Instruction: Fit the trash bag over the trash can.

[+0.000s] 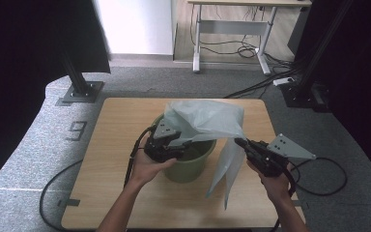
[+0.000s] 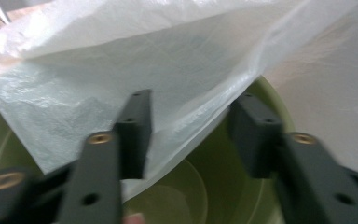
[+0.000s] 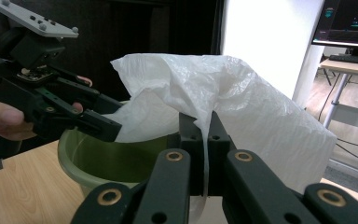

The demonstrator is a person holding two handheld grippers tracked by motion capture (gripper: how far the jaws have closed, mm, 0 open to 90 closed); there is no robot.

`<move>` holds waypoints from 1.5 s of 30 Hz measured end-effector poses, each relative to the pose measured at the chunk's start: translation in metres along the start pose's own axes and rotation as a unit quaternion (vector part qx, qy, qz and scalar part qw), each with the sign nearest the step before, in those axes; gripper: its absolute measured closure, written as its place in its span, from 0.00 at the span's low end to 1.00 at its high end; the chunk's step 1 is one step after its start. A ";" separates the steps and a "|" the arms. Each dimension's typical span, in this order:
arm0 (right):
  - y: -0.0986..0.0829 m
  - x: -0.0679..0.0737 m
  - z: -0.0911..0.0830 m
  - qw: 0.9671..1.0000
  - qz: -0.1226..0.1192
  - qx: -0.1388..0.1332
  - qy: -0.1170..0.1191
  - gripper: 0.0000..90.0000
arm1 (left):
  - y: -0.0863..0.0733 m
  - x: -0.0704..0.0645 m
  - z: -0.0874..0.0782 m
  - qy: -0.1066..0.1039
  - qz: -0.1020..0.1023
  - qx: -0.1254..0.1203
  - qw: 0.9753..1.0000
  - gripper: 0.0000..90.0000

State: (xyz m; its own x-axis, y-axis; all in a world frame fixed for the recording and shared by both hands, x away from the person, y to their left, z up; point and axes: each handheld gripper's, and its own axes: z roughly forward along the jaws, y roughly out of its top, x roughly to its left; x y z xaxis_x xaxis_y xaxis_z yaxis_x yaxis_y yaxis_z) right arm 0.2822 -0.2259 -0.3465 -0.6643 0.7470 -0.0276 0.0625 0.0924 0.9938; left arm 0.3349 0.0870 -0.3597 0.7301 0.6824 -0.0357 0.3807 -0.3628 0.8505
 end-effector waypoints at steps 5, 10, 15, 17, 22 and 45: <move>0.000 0.000 0.000 1.000 -0.001 0.000 0.000 0.98 | -0.001 0.002 0.002 0.003 -0.023 -0.001 1.000 0.74; 0.000 0.000 0.001 1.000 0.001 0.000 0.001 0.98 | -0.002 0.002 0.004 -0.006 -0.035 -0.002 0.999 0.83; -0.001 0.000 0.000 1.000 0.001 0.001 0.001 0.98 | -0.002 0.003 0.009 -0.028 -0.055 0.002 0.998 0.92; -0.002 -0.001 -0.002 1.000 0.001 0.001 -0.001 0.98 | -0.003 0.001 0.011 -0.042 -0.060 0.008 0.997 0.94; -0.003 -0.005 -0.008 1.000 0.004 0.000 -0.007 0.98 | -0.004 -0.008 0.016 -0.068 -0.052 0.019 0.996 0.97; -0.018 -0.008 0.012 0.999 0.011 0.038 0.001 0.98 | 0.008 -0.016 -0.007 -0.010 -0.010 -0.051 0.999 0.32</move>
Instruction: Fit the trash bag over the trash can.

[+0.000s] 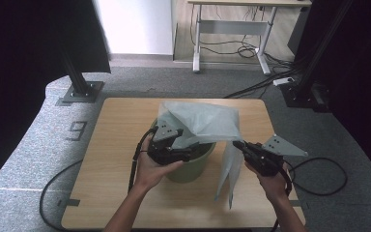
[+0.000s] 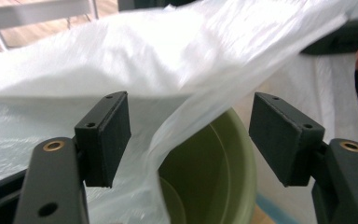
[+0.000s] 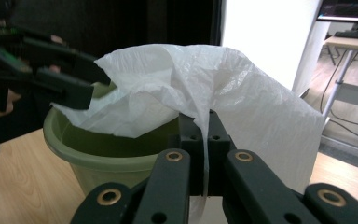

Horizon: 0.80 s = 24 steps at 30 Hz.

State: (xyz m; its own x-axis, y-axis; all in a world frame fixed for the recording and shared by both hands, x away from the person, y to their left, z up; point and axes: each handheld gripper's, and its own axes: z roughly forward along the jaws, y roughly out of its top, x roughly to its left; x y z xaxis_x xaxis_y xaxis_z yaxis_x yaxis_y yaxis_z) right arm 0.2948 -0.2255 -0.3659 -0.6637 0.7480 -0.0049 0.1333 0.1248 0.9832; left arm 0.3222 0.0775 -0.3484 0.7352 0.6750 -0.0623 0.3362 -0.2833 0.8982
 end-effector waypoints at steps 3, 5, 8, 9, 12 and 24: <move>-0.002 0.004 0.008 1.000 -0.001 0.010 0.007 0.98 | 0.003 -0.001 -0.001 0.003 0.006 -0.003 1.000 0.31; -0.004 0.005 0.011 1.000 -0.003 0.015 0.010 0.98 | 0.005 -0.001 -0.001 0.004 0.009 -0.004 1.000 0.32; -0.005 0.008 0.015 1.000 -0.003 0.019 0.014 0.98 | 0.008 0.001 0.000 0.005 0.008 0.000 1.000 0.35; -0.006 0.009 0.015 1.000 -0.005 0.020 0.015 0.98 | 0.008 0.003 0.001 0.002 0.007 0.003 1.000 0.36; -0.005 0.010 0.016 1.000 -0.006 0.021 0.017 0.98 | 0.008 0.005 0.004 -0.008 0.006 0.006 1.000 0.53; -0.005 0.013 0.019 1.000 -0.005 0.019 0.022 0.95 | 0.002 0.015 0.010 -0.060 -0.023 0.036 0.997 0.99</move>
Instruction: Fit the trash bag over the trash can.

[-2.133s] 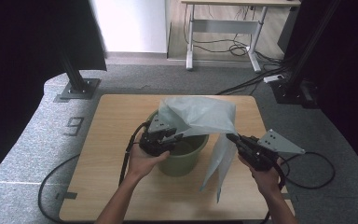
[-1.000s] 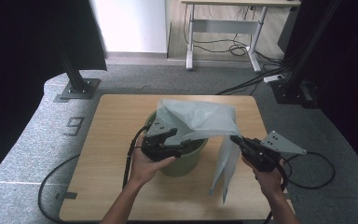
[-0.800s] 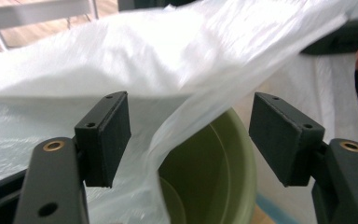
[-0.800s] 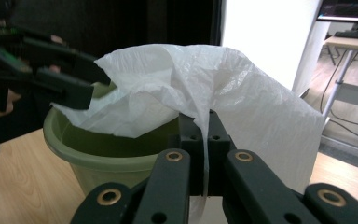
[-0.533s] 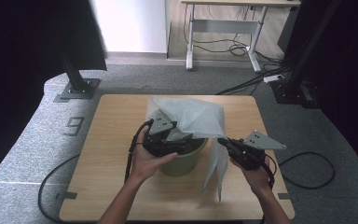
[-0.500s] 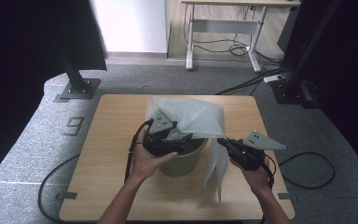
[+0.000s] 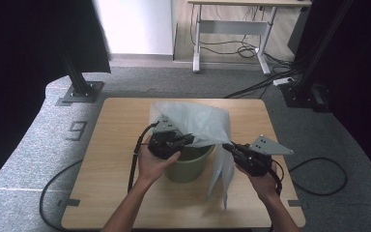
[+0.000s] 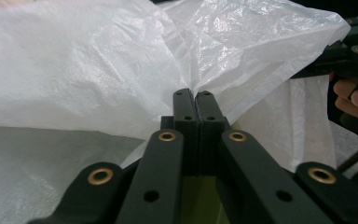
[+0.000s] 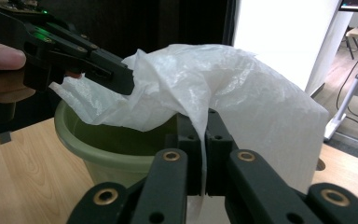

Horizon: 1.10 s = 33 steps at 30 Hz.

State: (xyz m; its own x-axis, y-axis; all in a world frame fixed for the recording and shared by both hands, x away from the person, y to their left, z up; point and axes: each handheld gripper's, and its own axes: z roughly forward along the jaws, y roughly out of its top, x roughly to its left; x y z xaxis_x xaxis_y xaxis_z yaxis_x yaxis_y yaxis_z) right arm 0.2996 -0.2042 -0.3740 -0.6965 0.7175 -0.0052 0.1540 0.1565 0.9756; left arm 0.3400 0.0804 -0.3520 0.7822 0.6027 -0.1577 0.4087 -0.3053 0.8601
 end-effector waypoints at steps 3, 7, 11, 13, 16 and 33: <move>-0.006 -0.001 -0.001 1.000 0.006 0.001 0.003 0.93 | -0.005 0.000 0.003 -0.005 -0.005 0.019 1.000 0.99; -0.020 -0.002 -0.003 1.000 0.020 0.001 0.007 0.84 | -0.010 0.000 0.005 -0.014 -0.009 0.025 1.000 0.99; -0.035 0.004 -0.008 0.999 0.034 -0.010 -0.022 0.56 | -0.011 0.000 0.007 -0.018 -0.012 0.026 0.999 0.99; -0.044 0.011 -0.010 0.999 0.032 -0.009 -0.033 0.48 | -0.012 0.000 0.007 -0.018 -0.013 0.027 0.999 0.99; -0.057 0.018 -0.013 0.998 0.045 -0.008 -0.043 0.38 | -0.012 0.000 0.009 -0.017 -0.016 0.026 0.999 0.99; -0.123 0.021 0.016 0.991 0.074 0.075 -0.076 0.69 | -0.014 0.002 0.008 -0.021 -0.024 0.027 0.999 0.99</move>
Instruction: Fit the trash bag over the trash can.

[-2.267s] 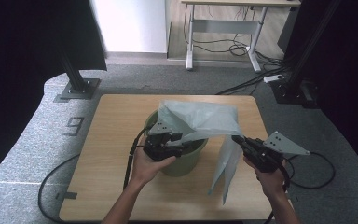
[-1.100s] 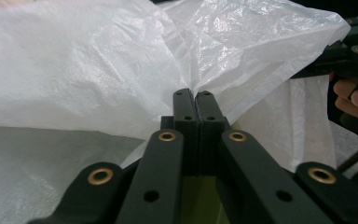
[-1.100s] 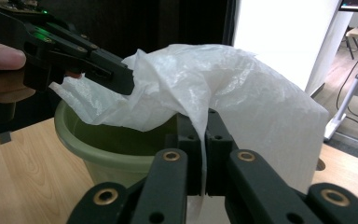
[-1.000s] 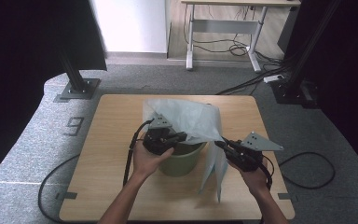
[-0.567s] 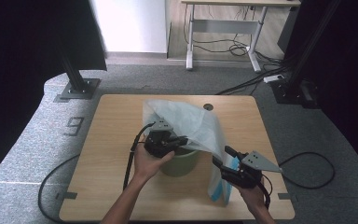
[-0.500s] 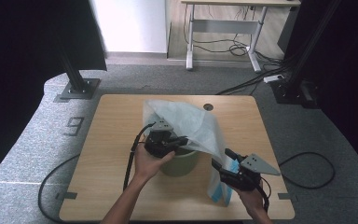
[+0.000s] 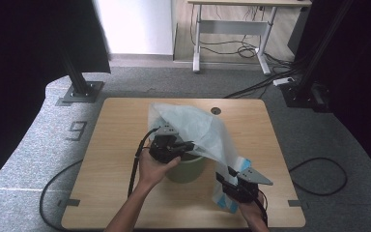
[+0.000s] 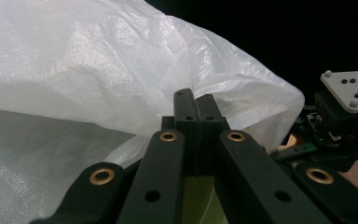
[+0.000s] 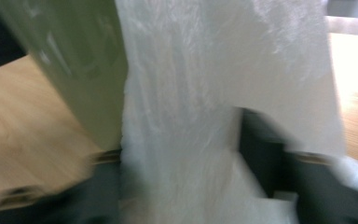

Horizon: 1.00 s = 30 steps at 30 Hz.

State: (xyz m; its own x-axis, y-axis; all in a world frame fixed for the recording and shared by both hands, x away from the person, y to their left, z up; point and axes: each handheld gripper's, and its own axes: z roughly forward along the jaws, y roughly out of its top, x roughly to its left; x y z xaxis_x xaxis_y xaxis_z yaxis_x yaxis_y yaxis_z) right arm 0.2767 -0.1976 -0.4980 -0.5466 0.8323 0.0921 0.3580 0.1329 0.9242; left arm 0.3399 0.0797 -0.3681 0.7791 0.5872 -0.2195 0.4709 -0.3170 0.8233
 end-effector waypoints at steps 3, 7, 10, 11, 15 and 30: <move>0.001 -0.003 -0.006 1.000 -0.017 -0.015 -0.001 0.93 | 0.000 0.001 0.000 -0.007 -0.001 0.001 1.000 0.99; 0.016 -0.011 -0.030 0.997 -0.030 -0.065 -0.026 0.98 | 0.000 -0.001 0.003 -0.018 -0.002 0.003 1.000 0.99; 0.031 -0.017 -0.047 0.995 -0.034 -0.090 -0.037 0.98 | 0.001 -0.004 0.007 -0.029 -0.003 0.006 1.000 0.99; 0.035 -0.018 -0.050 0.994 -0.035 -0.095 -0.039 0.98 | 0.002 -0.005 0.008 -0.033 -0.003 0.008 0.999 0.99; 0.061 -0.023 -0.069 0.989 -0.045 -0.131 -0.052 0.98 | 0.004 -0.007 0.012 -0.050 -0.007 0.009 0.999 0.99; 0.110 -0.014 -0.068 0.985 -0.067 -0.155 -0.036 0.98 | 0.005 -0.018 -0.006 -0.039 0.023 -0.039 0.998 0.56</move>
State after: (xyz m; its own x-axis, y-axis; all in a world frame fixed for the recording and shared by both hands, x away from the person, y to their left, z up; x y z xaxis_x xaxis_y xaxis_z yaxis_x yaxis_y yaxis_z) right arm 0.2727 -0.2310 -0.3723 -0.5149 0.8555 -0.0548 0.0320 0.0831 0.9960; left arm 0.3259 0.0716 -0.3570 0.8307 0.5126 -0.2173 0.4022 -0.2826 0.8708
